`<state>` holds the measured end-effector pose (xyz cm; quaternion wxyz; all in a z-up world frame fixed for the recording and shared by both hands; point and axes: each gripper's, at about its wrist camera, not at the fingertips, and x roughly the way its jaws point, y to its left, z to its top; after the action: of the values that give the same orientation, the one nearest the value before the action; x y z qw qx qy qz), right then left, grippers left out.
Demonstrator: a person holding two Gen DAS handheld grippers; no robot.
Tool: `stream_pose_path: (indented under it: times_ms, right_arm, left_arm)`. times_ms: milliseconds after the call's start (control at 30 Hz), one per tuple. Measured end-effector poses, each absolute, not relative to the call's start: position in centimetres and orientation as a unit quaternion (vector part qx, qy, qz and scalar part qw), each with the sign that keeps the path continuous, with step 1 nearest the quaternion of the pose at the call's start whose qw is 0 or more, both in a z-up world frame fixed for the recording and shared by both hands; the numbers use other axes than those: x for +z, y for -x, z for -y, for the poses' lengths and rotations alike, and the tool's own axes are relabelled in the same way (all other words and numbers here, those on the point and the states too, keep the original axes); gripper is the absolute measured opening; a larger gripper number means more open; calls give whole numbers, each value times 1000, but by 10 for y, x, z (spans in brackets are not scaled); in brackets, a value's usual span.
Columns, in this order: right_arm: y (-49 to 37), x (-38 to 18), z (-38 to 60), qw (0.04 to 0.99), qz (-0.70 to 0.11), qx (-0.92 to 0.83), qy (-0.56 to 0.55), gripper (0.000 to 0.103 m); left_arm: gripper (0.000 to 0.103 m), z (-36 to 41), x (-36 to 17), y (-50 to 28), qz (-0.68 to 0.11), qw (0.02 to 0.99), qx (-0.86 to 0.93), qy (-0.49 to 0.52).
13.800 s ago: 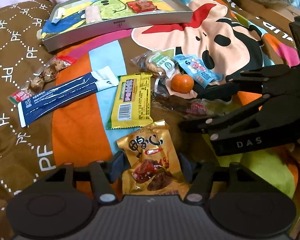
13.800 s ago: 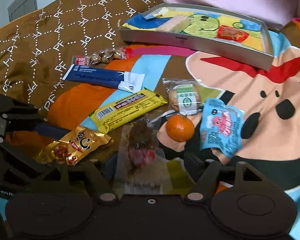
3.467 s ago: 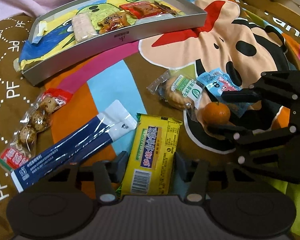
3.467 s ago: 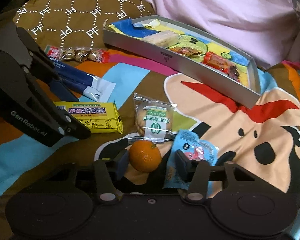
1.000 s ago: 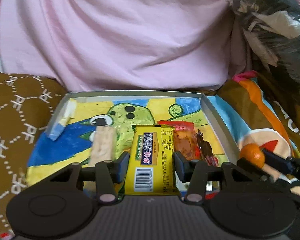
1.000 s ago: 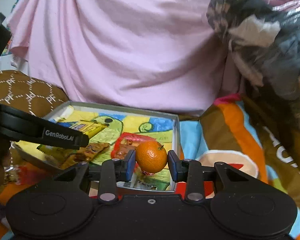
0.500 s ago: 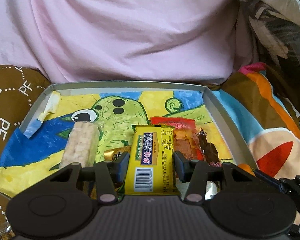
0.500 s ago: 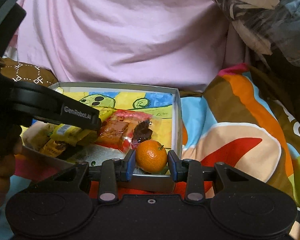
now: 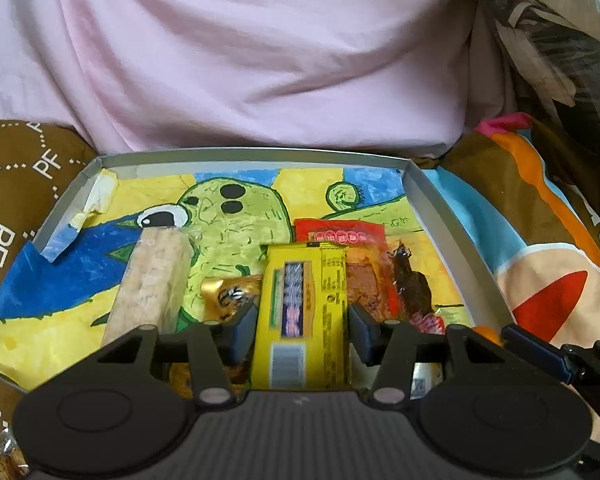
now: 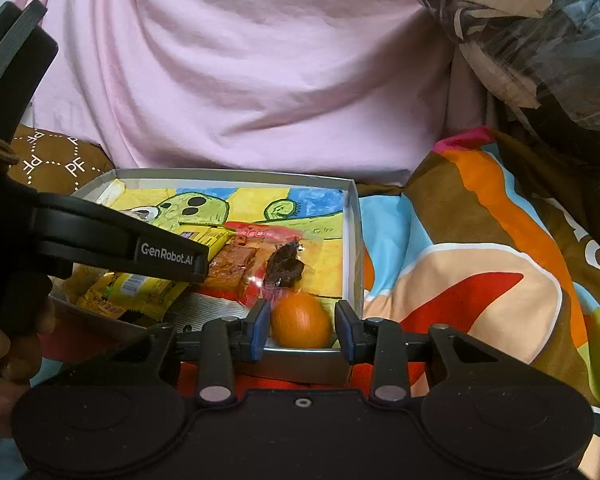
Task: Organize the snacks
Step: 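Lower both snacks into the tray and open both grippers, then raise both open tools away from the tray toward the remaining snacks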
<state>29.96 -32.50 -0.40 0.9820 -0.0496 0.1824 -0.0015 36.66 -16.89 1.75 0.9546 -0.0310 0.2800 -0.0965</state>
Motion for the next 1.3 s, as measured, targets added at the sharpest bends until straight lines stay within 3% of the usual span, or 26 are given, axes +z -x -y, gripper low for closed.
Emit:
stream_pose_path:
  times_ms: [200, 333, 567, 900, 1300]
  right_arm:
    - [-289, 2, 321, 983, -175, 3, 63, 50]
    - [-275, 13, 322, 984, -163, -5, 65, 65]
    - [-240, 43, 325, 988, -141, -9, 63, 81]
    - [-173, 91, 305, 994, -86, -2, 73, 98]
    - [-91, 108, 274, 994, -81, 14, 67, 102]
  left_arm:
    - [68, 165, 24, -360, -275, 955, -98, 40]
    - [84, 156, 37, -349, -257, 961, -93, 46]
    - [99, 141, 67, -320, -226, 969, -90, 48]
    - [103, 116, 111, -258, -192, 977, -81, 49]
    - [103, 83, 125, -182, -188, 979, -62, 42]
